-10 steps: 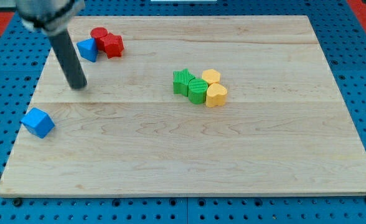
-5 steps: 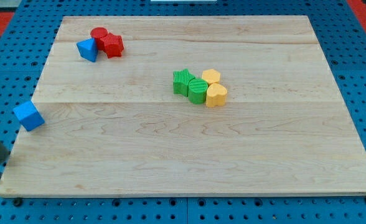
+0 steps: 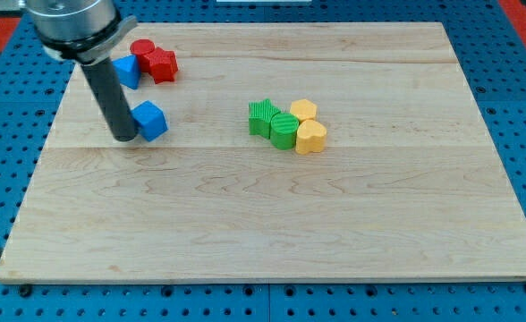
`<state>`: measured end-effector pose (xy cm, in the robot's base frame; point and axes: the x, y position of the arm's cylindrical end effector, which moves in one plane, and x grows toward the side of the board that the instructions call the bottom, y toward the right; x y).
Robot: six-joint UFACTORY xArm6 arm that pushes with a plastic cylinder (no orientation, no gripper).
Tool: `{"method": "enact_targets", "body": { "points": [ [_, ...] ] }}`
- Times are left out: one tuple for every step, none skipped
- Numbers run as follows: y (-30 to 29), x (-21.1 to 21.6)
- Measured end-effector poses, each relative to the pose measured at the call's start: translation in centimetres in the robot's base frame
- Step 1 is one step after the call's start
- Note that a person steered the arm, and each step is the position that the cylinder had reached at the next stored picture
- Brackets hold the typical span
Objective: Push blue cube into red star
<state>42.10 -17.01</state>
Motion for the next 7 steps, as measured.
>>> {"method": "enact_targets", "body": {
  "points": [
    [2.2, 0.1],
    [3.1, 0.7],
    [5.4, -2.3],
    [6.8, -4.7],
    [6.8, -5.2],
    [7.4, -6.5],
    [6.8, -9.5]
  ]
}}
